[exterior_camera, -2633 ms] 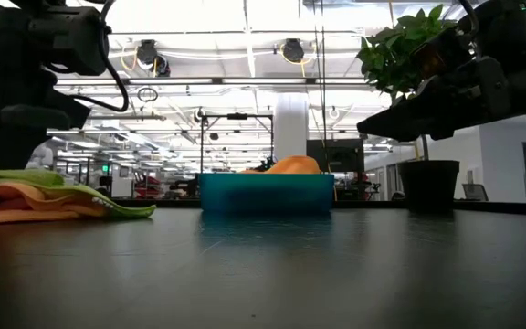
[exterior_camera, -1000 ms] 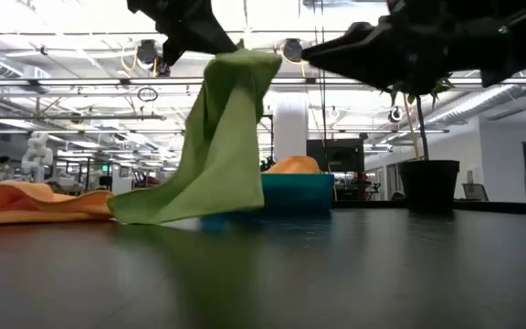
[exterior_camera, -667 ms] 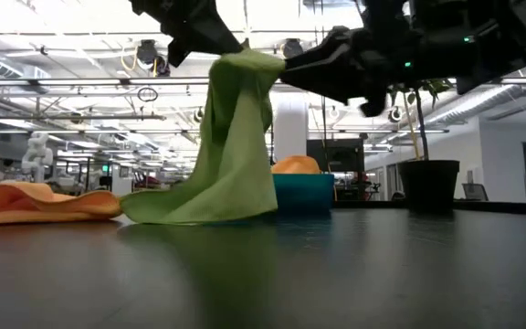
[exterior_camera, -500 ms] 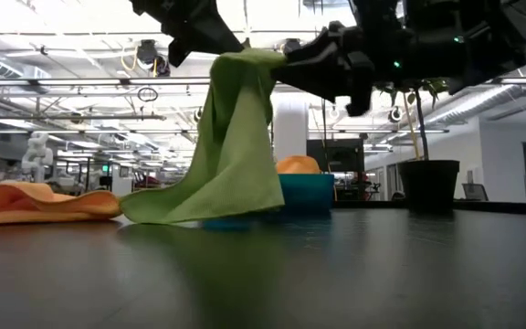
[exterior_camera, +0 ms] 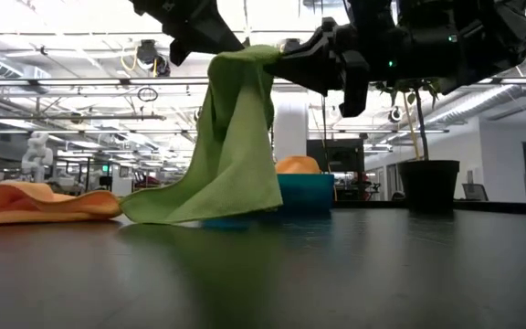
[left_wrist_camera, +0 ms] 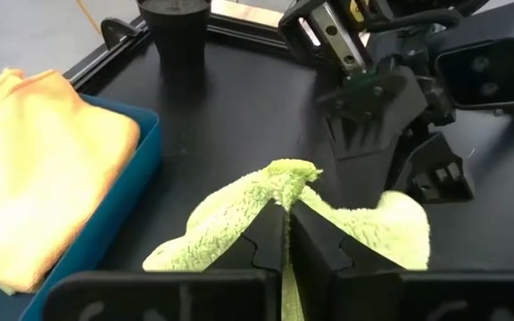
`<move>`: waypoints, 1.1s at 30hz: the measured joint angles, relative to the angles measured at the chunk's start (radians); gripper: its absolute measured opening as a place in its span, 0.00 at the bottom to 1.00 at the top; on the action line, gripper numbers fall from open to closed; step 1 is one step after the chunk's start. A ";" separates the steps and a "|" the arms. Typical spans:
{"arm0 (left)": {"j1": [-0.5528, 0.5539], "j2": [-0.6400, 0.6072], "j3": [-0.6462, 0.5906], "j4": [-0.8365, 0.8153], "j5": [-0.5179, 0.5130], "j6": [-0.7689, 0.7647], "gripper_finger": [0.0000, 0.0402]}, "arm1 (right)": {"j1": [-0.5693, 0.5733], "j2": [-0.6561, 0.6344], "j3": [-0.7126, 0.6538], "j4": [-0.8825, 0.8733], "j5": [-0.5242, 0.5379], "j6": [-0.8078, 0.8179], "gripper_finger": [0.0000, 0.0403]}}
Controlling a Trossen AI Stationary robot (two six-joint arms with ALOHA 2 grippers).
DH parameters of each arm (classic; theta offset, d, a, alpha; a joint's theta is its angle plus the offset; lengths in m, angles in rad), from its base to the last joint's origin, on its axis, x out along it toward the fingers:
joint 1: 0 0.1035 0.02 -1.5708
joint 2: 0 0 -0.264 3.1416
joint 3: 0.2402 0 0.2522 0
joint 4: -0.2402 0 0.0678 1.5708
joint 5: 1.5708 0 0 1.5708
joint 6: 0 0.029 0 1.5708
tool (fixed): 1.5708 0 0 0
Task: Fold microfiber towels
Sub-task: Fold the green microfiber cloth
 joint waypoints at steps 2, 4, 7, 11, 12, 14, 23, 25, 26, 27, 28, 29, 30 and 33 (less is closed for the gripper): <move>0.000 0.000 0.000 -0.001 0.001 0.009 0.04 | -0.001 0.000 0.000 -0.017 -0.001 0.011 0.02; 0.000 0.000 0.000 -0.004 0.002 0.011 0.04 | -0.003 0.000 0.000 -0.029 -0.001 0.033 0.03; -0.001 0.000 0.000 -0.006 0.003 0.022 0.05 | -0.003 0.000 0.000 -0.057 -0.001 0.042 0.01; -0.001 0.000 0.000 -0.015 -0.004 0.028 0.05 | 0.000 -0.001 -0.001 -0.151 0.000 0.074 0.01; -0.001 0.000 0.000 -0.015 -0.005 0.028 0.05 | 0.003 0.000 -0.001 -0.188 0.000 0.086 0.01; 0.000 -0.001 0.000 -0.023 -0.005 0.028 0.05 | 0.012 0.000 -0.002 -0.248 0.000 0.107 0.00; -0.011 -0.059 0.000 -0.161 -0.116 0.030 0.02 | 0.097 -0.076 -0.002 -0.427 0.259 0.106 0.00; -0.020 -0.104 0.000 -0.193 -0.138 0.031 0.02 | 0.116 -0.150 -0.003 -0.493 0.301 0.116 0.00; -0.025 -0.126 0.000 -0.207 -0.147 0.032 0.01 | 0.122 -0.190 -0.002 -0.523 0.312 0.130 0.00; -0.033 -0.148 0.000 -0.212 -0.156 0.037 0.01 | 0.128 -0.236 -0.002 -0.562 0.322 0.145 0.00; -0.044 -0.173 0.000 -0.217 -0.169 0.044 0.01 | 0.132 -0.285 -0.002 -0.607 0.322 0.164 0.00; -0.055 -0.196 0.000 -0.219 -0.184 0.055 0.01 | 0.136 -0.333 -0.002 -0.645 0.322 0.186 0.00; -0.067 -0.220 0.000 -0.217 -0.197 0.070 0.01 | 0.137 -0.381 -0.002 -0.678 0.322 0.209 0.00; -0.104 -0.270 0.000 -0.209 -0.221 0.100 0.01 | 0.144 -0.528 -0.002 -0.799 0.321 0.271 0.00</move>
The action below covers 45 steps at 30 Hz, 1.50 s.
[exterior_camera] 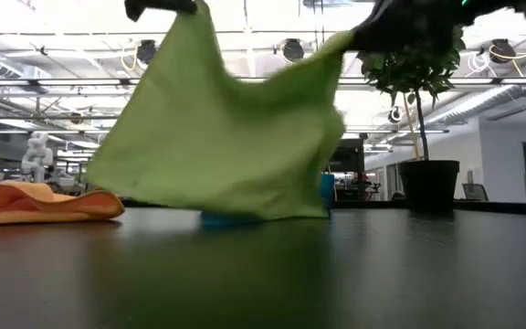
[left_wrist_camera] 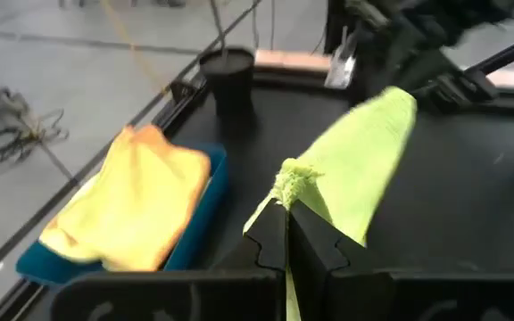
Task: Fold microfiber towels
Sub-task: Fold the green microfiber cloth
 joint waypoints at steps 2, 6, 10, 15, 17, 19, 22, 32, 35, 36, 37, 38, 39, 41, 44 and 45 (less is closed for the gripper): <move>-0.033 -0.027 0.000 0.030 -0.008 0.020 0.01 | 0.013 -0.098 0.000 -0.071 -0.001 0.039 0.00; -0.116 -0.071 0.001 0.102 -0.010 0.059 0.01 | 0.069 -0.274 0.000 -0.132 -0.036 0.130 0.00; -0.208 -0.080 0.001 0.136 -0.040 0.082 0.01 | 0.148 -0.385 0.000 -0.159 -0.126 0.212 0.00; -0.296 -0.045 0.001 0.071 -0.056 -0.042 0.01 | 0.250 -0.421 0.000 -0.279 -0.139 0.371 0.00; -0.325 -0.010 0.000 0.040 -0.056 -0.113 0.01 | 0.290 -0.398 0.000 -0.328 -0.139 0.456 0.00; -0.352 0.024 0.000 0.030 -0.052 -0.176 0.01 | 0.328 -0.361 0.000 -0.342 -0.140 0.522 0.00; -0.379 0.075 0.000 0.053 -0.012 -0.238 0.01 | 0.380 -0.304 0.000 -0.306 -0.157 0.578 0.00; -0.276 0.106 0.000 -0.113 -0.035 -0.291 0.01 | 0.325 -0.260 0.000 -0.313 -0.157 0.668 0.00; -0.215 0.110 -0.001 -0.221 -0.035 -0.337 0.01 | 0.267 -0.256 -0.008 -0.362 -0.127 0.699 0.00; -0.194 0.116 -0.008 -0.227 -0.035 -0.341 0.01 | 0.245 -0.255 -0.020 -0.370 -0.113 0.715 0.00; -0.174 0.122 -0.020 -0.223 -0.034 -0.337 0.01 | 0.220 -0.254 -0.039 -0.378 -0.108 0.731 0.00; -0.158 0.125 -0.039 -0.217 -0.030 -0.325 0.01 | 0.193 -0.254 -0.062 -0.382 -0.108 0.746 0.00; -0.139 0.125 -0.061 -0.203 -0.015 -0.308 0.02 | 0.166 -0.254 -0.086 -0.383 -0.108 0.760 0.00; -0.097 0.126 -0.114 -0.134 0.008 -0.274 0.02 | 0.111 -0.256 -0.138 -0.376 -0.108 0.791 0.00; -0.020 0.139 -0.209 -0.041 0.090 -0.225 0.01 | 0.026 -0.265 -0.212 -0.376 -0.109 0.824 0.00; 0.006 0.139 -0.236 -0.012 0.113 -0.209 0.01 | -0.004 -0.270 -0.232 -0.377 -0.109 0.832 0.00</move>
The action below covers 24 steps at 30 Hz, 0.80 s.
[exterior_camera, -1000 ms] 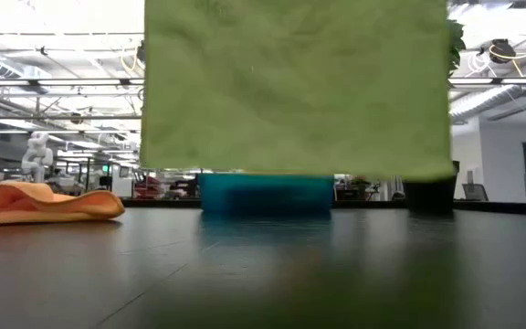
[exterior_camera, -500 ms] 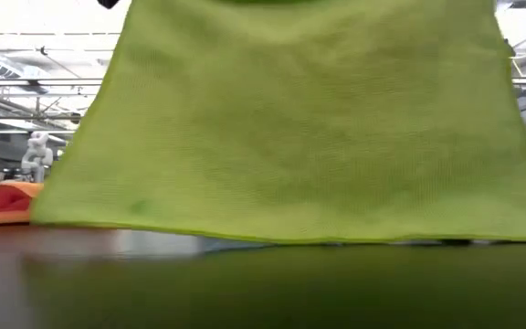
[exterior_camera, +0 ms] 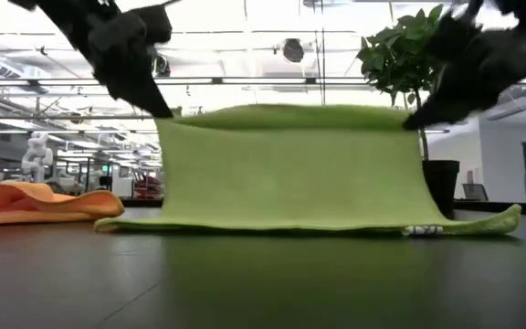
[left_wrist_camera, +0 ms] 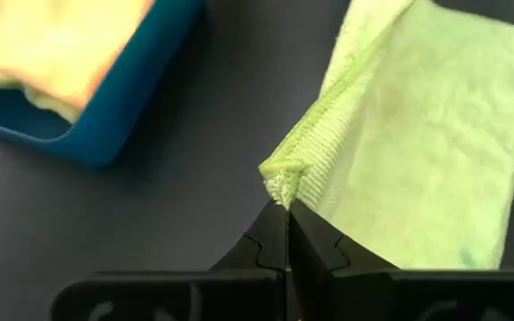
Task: Fold microfiber towels
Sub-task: Fold the green microfiber cloth
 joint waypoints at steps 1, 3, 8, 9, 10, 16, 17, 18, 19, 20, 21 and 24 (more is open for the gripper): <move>0.023 -0.001 -0.019 0.045 0.020 0.017 0.01 | -0.028 -0.006 -0.017 0.001 -0.001 0.005 0.00; 0.063 -0.003 -0.052 0.121 0.049 0.055 0.02 | -0.082 -0.019 -0.047 0.001 -0.004 0.006 0.00; 0.140 -0.002 -0.084 0.231 0.128 0.182 0.01 | -0.184 -0.035 -0.088 0.047 -0.092 -0.040 0.00; 0.148 0.003 -0.085 0.243 0.152 0.189 0.01 | -0.191 -0.035 -0.097 0.091 -0.135 -0.052 0.00; 0.153 0.007 -0.086 0.246 0.179 0.190 0.01 | -0.191 -0.035 -0.108 0.146 -0.184 -0.064 0.00; 0.094 0.006 -0.087 0.233 0.232 0.231 0.01 | -0.145 -0.036 -0.176 0.408 -0.393 -0.085 0.00; 0.077 0.006 -0.087 0.232 0.233 0.238 0.01 | -0.133 -0.036 -0.185 0.420 -0.398 -0.078 0.00; 0.059 0.006 -0.087 0.235 0.232 0.241 0.01 | -0.119 -0.036 -0.196 0.423 -0.398 -0.066 0.00; 0.040 0.006 -0.087 0.237 0.233 0.241 0.01 | -0.106 -0.036 -0.208 0.421 -0.397 -0.051 0.00; 0.020 0.006 -0.087 0.237 0.233 0.241 0.01 | -0.092 -0.035 -0.220 0.421 -0.397 -0.033 0.00; 0.000 0.006 -0.087 0.237 0.233 0.241 0.01 | -0.077 -0.035 -0.232 0.421 -0.397 -0.013 0.00; -0.053 0.006 -0.087 0.237 0.232 0.241 0.01 | -0.032 -0.030 -0.279 0.466 -0.396 0.050 0.00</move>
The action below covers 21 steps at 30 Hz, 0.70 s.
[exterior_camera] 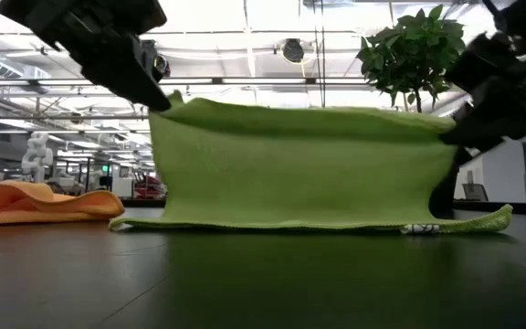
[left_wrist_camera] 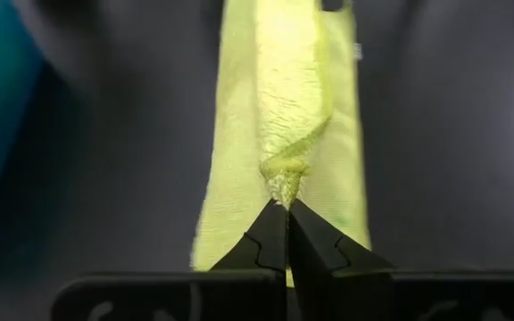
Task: Fold microfiber towels
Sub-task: Fold the green microfiber cloth
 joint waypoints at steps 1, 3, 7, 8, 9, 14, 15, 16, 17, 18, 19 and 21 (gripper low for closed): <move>-0.014 0.003 0.000 0.000 0.000 -0.002 0.01 | 0.015 0.003 -0.019 0.028 0.000 0.018 0.00; -0.038 0.015 0.000 -0.003 -0.001 -0.011 0.02 | 0.045 0.010 -0.055 0.104 0.001 0.046 0.00; -0.072 0.041 -0.028 0.030 -0.002 -0.024 0.01 | 0.099 0.021 -0.104 0.215 0.020 0.090 0.00; -0.077 0.053 -0.040 0.045 -0.002 -0.031 0.01 | 0.111 0.024 -0.108 0.225 0.034 0.099 0.00; -0.080 0.065 -0.051 0.055 -0.003 -0.042 0.01 | 0.124 0.033 -0.108 0.232 0.049 0.100 0.00; -0.077 0.119 -0.062 0.069 -0.064 -0.063 0.01 | 0.160 0.081 -0.098 0.255 0.107 0.074 0.00; -0.071 0.124 -0.062 0.079 -0.071 -0.057 0.01 | 0.161 0.091 -0.093 0.245 0.110 0.070 0.00; -0.062 0.125 -0.062 0.083 -0.071 -0.049 0.01 | 0.161 0.099 -0.087 0.245 0.112 0.061 0.00; -0.050 0.125 -0.062 0.083 -0.072 -0.042 0.01 | 0.158 0.106 -0.080 0.255 0.113 0.050 0.00; -0.038 0.124 -0.061 0.086 -0.074 -0.034 0.02 | 0.155 0.112 -0.076 0.255 0.112 0.037 0.00; -0.026 0.121 -0.059 0.082 -0.075 -0.024 0.02 | 0.152 0.114 -0.074 0.253 0.110 0.025 0.00; 0.001 0.113 -0.055 0.087 -0.075 -0.003 0.02 | 0.144 0.113 -0.065 0.257 0.109 -0.003 0.00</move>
